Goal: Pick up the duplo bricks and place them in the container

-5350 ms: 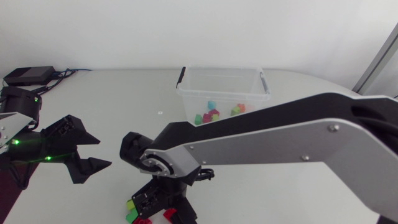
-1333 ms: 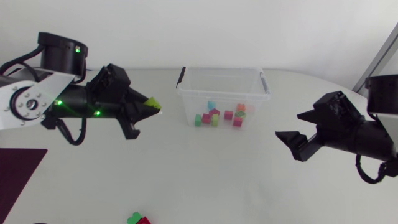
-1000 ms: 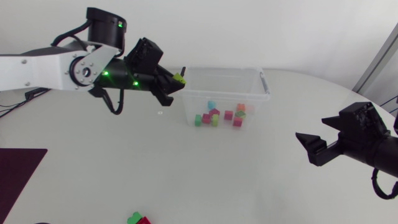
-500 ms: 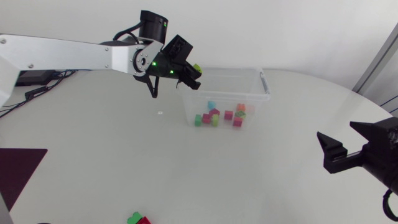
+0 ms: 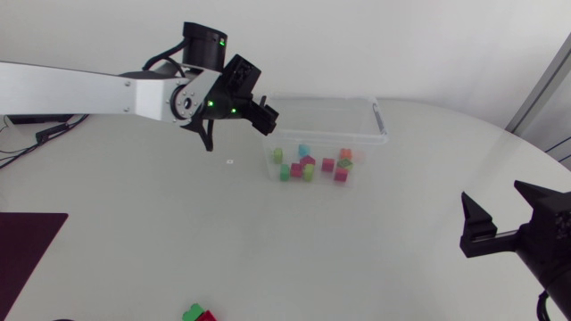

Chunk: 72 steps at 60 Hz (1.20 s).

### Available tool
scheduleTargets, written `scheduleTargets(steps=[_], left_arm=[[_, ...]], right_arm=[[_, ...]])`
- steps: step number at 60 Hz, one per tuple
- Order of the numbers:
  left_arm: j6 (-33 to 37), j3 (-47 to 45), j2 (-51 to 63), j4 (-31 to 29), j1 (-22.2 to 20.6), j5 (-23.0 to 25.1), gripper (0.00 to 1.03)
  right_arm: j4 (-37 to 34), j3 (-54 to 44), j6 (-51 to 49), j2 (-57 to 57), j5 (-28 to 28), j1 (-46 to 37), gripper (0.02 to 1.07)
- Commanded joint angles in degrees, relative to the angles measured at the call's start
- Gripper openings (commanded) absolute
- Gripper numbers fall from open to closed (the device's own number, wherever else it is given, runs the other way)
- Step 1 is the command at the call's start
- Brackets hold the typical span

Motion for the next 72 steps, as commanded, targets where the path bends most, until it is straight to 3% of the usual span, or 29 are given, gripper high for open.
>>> scheduleTargets(steps=[1,27,40,58,72], left_arm=[[-2.3,-6.4,-6.1,3.0,-0.2,-2.7,0.98],[-4.1,-35.4,-24.4,7.8,0.3,-12.0,0.98],[-4.1,-47.2,-32.9,10.4,-1.7,-17.4,0.98],[-4.1,-57.1,-36.6,13.6,-4.5,-22.2,0.99],[-3.9,-62.2,-41.1,15.2,-5.4,-23.1,0.99]], right_arm=[[1.1,-1.5,1.1,-1.5,1.9,1.7,1.03],[0.5,-5.0,-2.4,-4.5,3.4,2.5,1.03],[0.3,-6.5,-3.7,-5.1,6.3,6.6,1.03],[1.0,-8.8,-4.4,-8.0,9.4,9.5,1.03],[1.0,-8.8,-4.5,-7.5,9.6,8.4,1.03]])
